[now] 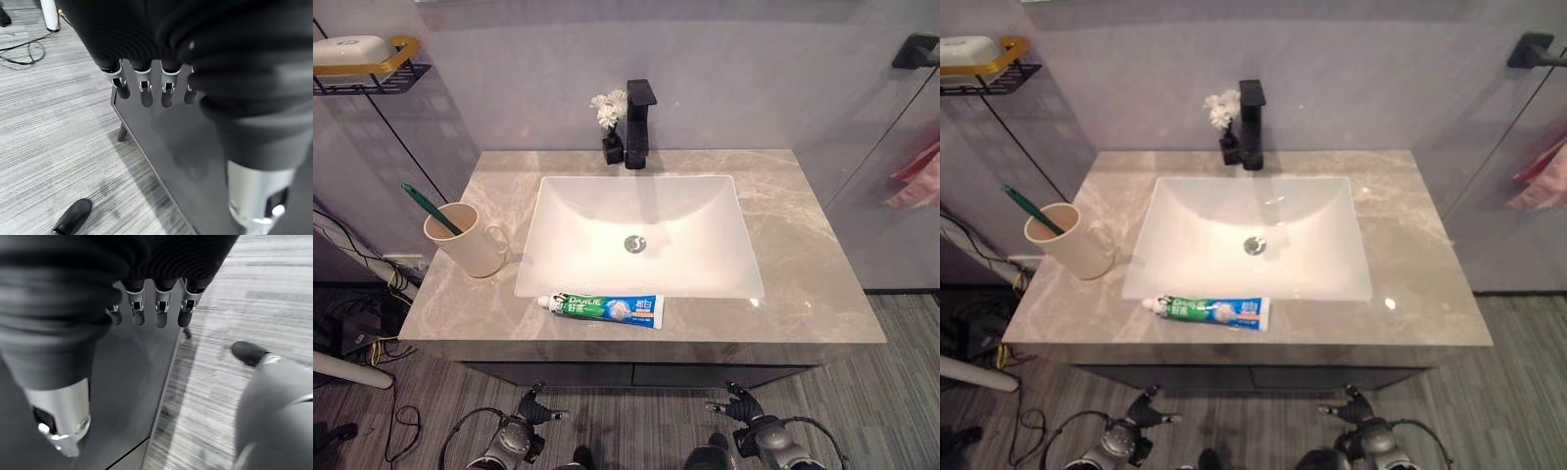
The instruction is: Put brush and paste in cup on sink, flatten towel.
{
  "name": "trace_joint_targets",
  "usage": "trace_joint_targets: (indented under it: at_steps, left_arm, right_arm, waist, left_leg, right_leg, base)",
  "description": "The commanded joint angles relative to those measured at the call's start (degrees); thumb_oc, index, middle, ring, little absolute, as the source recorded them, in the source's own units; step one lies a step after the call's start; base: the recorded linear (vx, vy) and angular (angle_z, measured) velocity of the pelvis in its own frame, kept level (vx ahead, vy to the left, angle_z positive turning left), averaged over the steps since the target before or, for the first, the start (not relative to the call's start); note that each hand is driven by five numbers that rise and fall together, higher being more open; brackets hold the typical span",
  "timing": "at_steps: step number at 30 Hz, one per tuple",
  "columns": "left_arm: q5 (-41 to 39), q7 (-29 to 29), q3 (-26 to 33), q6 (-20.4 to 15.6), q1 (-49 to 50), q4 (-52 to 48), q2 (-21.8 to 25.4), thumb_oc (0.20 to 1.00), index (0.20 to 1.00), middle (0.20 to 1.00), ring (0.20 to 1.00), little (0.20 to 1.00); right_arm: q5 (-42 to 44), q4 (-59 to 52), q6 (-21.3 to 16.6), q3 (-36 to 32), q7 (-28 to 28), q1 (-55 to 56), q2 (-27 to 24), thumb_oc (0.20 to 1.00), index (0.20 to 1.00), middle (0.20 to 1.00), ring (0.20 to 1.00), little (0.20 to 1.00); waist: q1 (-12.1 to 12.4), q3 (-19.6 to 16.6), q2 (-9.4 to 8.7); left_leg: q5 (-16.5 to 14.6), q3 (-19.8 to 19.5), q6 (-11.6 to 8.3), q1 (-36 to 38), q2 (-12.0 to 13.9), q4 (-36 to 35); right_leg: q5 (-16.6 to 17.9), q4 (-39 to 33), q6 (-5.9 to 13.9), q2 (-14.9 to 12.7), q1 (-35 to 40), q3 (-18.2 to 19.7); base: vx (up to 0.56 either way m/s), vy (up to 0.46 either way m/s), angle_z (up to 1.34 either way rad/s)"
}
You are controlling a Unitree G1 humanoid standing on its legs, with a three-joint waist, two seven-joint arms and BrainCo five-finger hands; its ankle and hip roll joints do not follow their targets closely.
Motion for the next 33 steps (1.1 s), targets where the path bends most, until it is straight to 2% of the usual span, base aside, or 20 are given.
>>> trace_joint_targets:
  at_steps: [1, 2, 3, 4, 5, 7, 10, 16, 19, 20, 21, 22, 23, 25, 27, 28, 29, 30, 31, 33]
  left_arm:
    - [1.3, -1.3, 2.0, -1.8, 1.8, -2.7, 1.9, 1.000, 1.000, 1.000, 1.000, 1.000]
    - [1.3, -1.3, 2.0, -1.8, 1.9, -2.7, 2.0, 1.000, 1.000, 1.000, 1.000, 1.000]
    - [0.4, -1.4, 2.4, -1.7, 2.8, -4.1, 2.0, 1.000, 1.000, 1.000, 1.000, 1.000]
    - [-0.3, -2.1, 2.0, -2.7, 5.2, -6.5, 2.2, 1.000, 1.000, 1.000, 1.000, 1.000]
    - [0.3, -2.0, 1.4, -3.1, 5.7, -6.8, 2.4, 1.000, 1.000, 1.000, 1.000, 1.000]
    - [1.1, -2.2, 1.9, -3.2, 8.3, -9.1, 2.5, 1.000, 1.000, 1.000, 1.000, 1.000]
    - [0.8, -3.3, 1.6, -3.6, 11.3, -13.4, 3.7, 1.000, 1.000, 1.000, 1.000, 1.000]
    - [5.4, -6.0, 0.4, -5.3, 17.0, -26.9, 11.1, 1.000, 1.000, 1.000, 1.000, 1.000]
    - [7.7, -8.1, 0.0, -8.2, 21.0, -37.3, 17.9, 1.000, 1.000, 1.000, 1.000, 1.000]
    - [7.6, -8.2, 0.1, -8.1, 21.1, -37.6, 18.1, 1.000, 1.000, 1.000, 1.000, 1.000]
    - [8.4, -8.7, 0.0, -9.3, 22.0, -41.0, 20.9, 1.000, 1.000, 1.000, 1.000, 1.000]
    - [10.7, -9.8, -1.0, -11.3, 23.2, -47.3, 26.2, 1.000, 1.000, 1.000, 1.000, 1.000]
    - [10.7, -9.8, -0.9, -11.2, 23.2, -47.4, 26.2, 1.000, 1.000, 1.000, 1.000, 1.000]
    - [14.2, -9.7, -1.5, -14.3, 23.8, -56.6, 34.8, 1.000, 1.000, 1.000, 1.000, 1.000]
    - [15.4, -9.4, -0.1, -15.9, 24.8, -62.8, 40.1, 1.000, 1.000, 1.000, 1.000, 1.000]
    - [15.3, -9.5, 0.1, -15.8, 25.0, -63.1, 40.3, 1.000, 1.000, 1.000, 1.000, 1.000]
    - [16.6, -9.0, 1.2, -17.4, 25.9, -68.5, 45.1, 1.000, 1.000, 1.000, 1.000, 1.000]
    - [16.9, -8.9, 2.3, -18.1, 26.8, -71.4, 48.0, 1.000, 1.000, 1.000, 1.000, 1.000]
    - [16.7, -9.2, 3.2, -17.9, 27.7, -72.1, 48.4, 1.000, 1.000, 1.000, 1.000, 1.000]
    - [17.1, -8.5, 7.7, -19.6, 32.2, -77.8, 54.9, 1.000, 1.000, 1.000, 1.000, 1.000]
  right_arm:
    - [-0.7, -3.7, -1.5, 2.1, 1.1, -2.3, -0.7, 1.000, 1.000, 1.000, 1.000, 1.000]
    - [-0.7, -3.7, -1.5, 2.1, 1.1, -2.3, -0.7, 1.000, 1.000, 1.000, 1.000, 1.000]
    - [-1.0, -4.3, -1.5, 2.7, 1.1, -2.4, -0.7, 1.000, 1.000, 1.000, 1.000, 1.000]
    - [-1.8, -4.6, -1.7, 3.4, 1.1, -1.1, -1.2, 1.000, 1.000, 1.000, 1.000, 1.000]
    - [-2.3, -4.8, -1.7, 4.1, 1.2, -1.7, -1.3, 1.000, 1.000, 1.000, 1.000, 1.000]
    - [-2.8, -3.8, -1.7, 3.9, 1.1, -1.7, -1.2, 1.000, 1.000, 1.000, 1.000, 1.000]
    - [-4.0, -2.7, -1.6, 3.6, 0.7, -1.3, -1.7, 1.000, 1.000, 1.000, 1.000, 1.000]
    - [-4.0, -4.3, -2.7, 2.0, 0.5, -1.0, -3.1, 1.000, 1.000, 1.000, 1.000, 1.000]
    - [-4.2, -0.1, -3.0, 0.8, 0.3, -3.1, -2.7, 1.000, 1.000, 1.000, 1.000, 1.000]
    - [-4.2, 0.0, -3.0, 0.8, 0.3, -3.2, -2.6, 1.000, 1.000, 1.000, 1.000, 1.000]
    - [-4.8, 1.6, -3.0, 1.0, 0.3, -3.9, -2.4, 1.000, 1.000, 1.000, 1.000, 1.000]
    - [-6.4, 5.5, -2.7, 1.3, -0.1, -5.4, -1.9, 1.000, 1.000, 1.000, 1.000, 1.000]
    - [-6.4, 5.6, -2.7, 1.3, -0.2, -5.4, -1.9, 1.000, 1.000, 1.000, 1.000, 1.000]
    - [-11.2, 10.6, -2.1, 2.4, -1.8, -6.3, -1.5, 1.000, 1.000, 1.000, 1.000, 1.000]
    - [-13.7, 12.7, -1.6, 1.9, -2.7, -5.5, -1.9, 1.000, 1.000, 1.000, 1.000, 1.000]
    - [-13.8, 12.7, -1.7, 1.9, -2.8, -5.5, -1.7, 1.000, 1.000, 1.000, 1.000, 1.000]
    - [-14.9, 14.4, -1.0, 1.1, -3.0, -4.7, -2.6, 1.000, 1.000, 1.000, 1.000, 1.000]
    - [-15.6, 15.0, -0.7, 0.6, -3.1, -4.1, -3.0, 1.000, 1.000, 1.000, 1.000, 1.000]
    - [-15.7, 15.0, -0.7, 0.7, -3.1, -4.0, -2.7, 1.000, 1.000, 1.000, 1.000, 1.000]
    - [-17.2, 16.2, -0.1, -0.1, -2.7, -2.3, -3.8, 1.000, 1.000, 1.000, 1.000, 1.000]
  waist:
    - [1.2, 2.3, 1.43]
    - [1.2, 2.3, 1.44]
    - [1.9, 2.2, 1.47]
    - [2.2, 1.8, 1.08]
    - [2.0, 1.9, 1.06]
    - [3.2, 1.3, 1.25]
    - [3.6, 0.5, 1.41]
    - [4.6, -1.1, 1.33]
    - [6.1, -1.2, 1.42]
    - [6.1, -1.2, 1.32]
    - [6.7, -1.1, 1.33]
    - [7.8, -1.0, 1.45]
    - [7.8, -1.0, 1.42]
    - [9.3, -1.3, 1.55]
    - [9.8, -1.6, 1.62]
    - [9.8, -1.6, 1.51]
    - [10.4, -1.9, 1.74]
    - [10.6, -2.0, 1.91]
    - [10.5, -2.1, 1.65]
    - [10.8, -2.2, 2.15]
  left_leg:
    - [1.3, -3.6, 1.71, -2.6, 0.6, 0.8]
    - [1.3, -3.6, 1.70, -2.5, 0.7, 0.7]
    - [1.7, -3.2, 1.74, -2.6, 0.4, -0.2]
    - [2.0, -2.9, 1.52, -2.4, -0.5, -1.4]
    - [2.4, -2.6, 1.35, -2.1, -0.4, -2.2]
    - [2.5, -1.7, 1.20, -1.6, -0.1, -2.4]
    - [2.9, -2.2, 0.95, -1.5, -0.1, -3.1]
    - [4.8, -3.3, -0.18, -2.0, 0.6, -5.4]
    - [4.7, -4.4, -0.26, -2.2, 0.5, -5.6]
    - [4.7, -4.4, -0.26, -2.2, 0.5, -5.6]
    - [4.6, -4.8, -0.31, -2.3, 0.5, -5.6]
    - [4.5, -5.4, -0.43, -2.3, 0.5, -5.6]
    - [4.5, -5.4, -0.43, -2.3, 0.5, -5.6]
    - [4.1, -5.9, -0.63, -2.1, 0.4, -5.5]
    - [4.0, -6.2, -0.73, -2.0, 0.3, -5.5]
    - [4.0, -6.2, -0.74, -2.0, 0.3, -5.5]
    - [3.9, -6.4, -0.80, -1.9, 0.2, -5.6]
    - [3.8, -6.5, -0.81, -1.8, 0.2, -5.6]
    - [3.8, -6.4, -0.81, -1.8, 0.2, -5.6]
    - [3.6, -6.6, -0.78, -1.5, 0.0, -5.6]
  right_leg:
    - [-1.2, 3.6, 2.52, 7.1, -2.5, 1.3]
    - [-1.2, 3.6, 2.51, 7.1, -2.4, 1.3]
    - [-2.4, 2.8, 2.02, 7.5, -1.8, -2.7]
    - [-2.7, -1.5, 2.12, 8.5, 1.0, -2.9]
    - [-2.5, -2.3, 1.75, 10.1, 0.3, 0.2]
    - [-1.8, -5.2, 2.41, 9.9, 1.8, -1.0]
    - [-1.1, -7.9, 2.84, 10.0, 3.0, -0.9]
    - [-1.2, -11.2, 3.54, 10.4, 4.9, -2.9]
    - [-1.0, -11.4, 4.08, 10.0, 5.8, -4.1]
    - [-1.0, -11.4, 4.08, 10.0, 5.8, -4.2]
    - [-1.1, -11.3, 4.16, 9.9, 5.9, -4.4]
    - [-1.2, -11.5, 4.34, 9.8, 6.4, -5.0]
    - [-1.2, -11.5, 4.34, 9.8, 6.4, -5.0]
    - [-1.1, -11.8, 4.68, 9.6, 7.3, -5.9]
    - [-1.1, -11.9, 4.91, 9.5, 7.7, -6.2]
    - [-1.1, -11.9, 4.91, 9.5, 7.7, -6.2]
    - [-1.1, -12.0, 5.11, 9.4, 7.9, -6.5]
    - [-1.0, -11.9, 5.18, 9.3, 8.1, -6.6]
    - [-1.0, -12.0, 5.18, 9.3, 8.1, -6.6]
    - [-0.9, -11.7, 5.45, 9.1, 8.4, -7.0]
  base:
    - [-0.02, 0.153, -0.22]
    - [-0.05, 0.198, -0.38]
    - [-0.06, 0.028, -0.39]
    - [-0.07, 0.032, -0.51]
    - [-0.05, -0.003, -0.13]
    - [0.00, 0.006, 0.04]
    - [0.04, -0.039, -0.14]
    - [0.00, -0.041, 0.04]
    - [-0.01, -0.029, 0.18]
    - [-0.01, -0.022, 0.14]
    - [-0.01, -0.034, 0.07]
    - [-0.01, -0.034, 0.12]
    - [0.00, -0.033, 0.27]
    - [0.03, -0.030, 0.26]
    - [0.02, -0.017, 0.21]
    - [0.02, -0.005, 0.12]
    - [0.00, 0.000, 0.00]
    - [0.02, -0.003, 0.04]
    - [0.01, -0.001, 0.13]
    - [0.01, 0.005, 0.21]
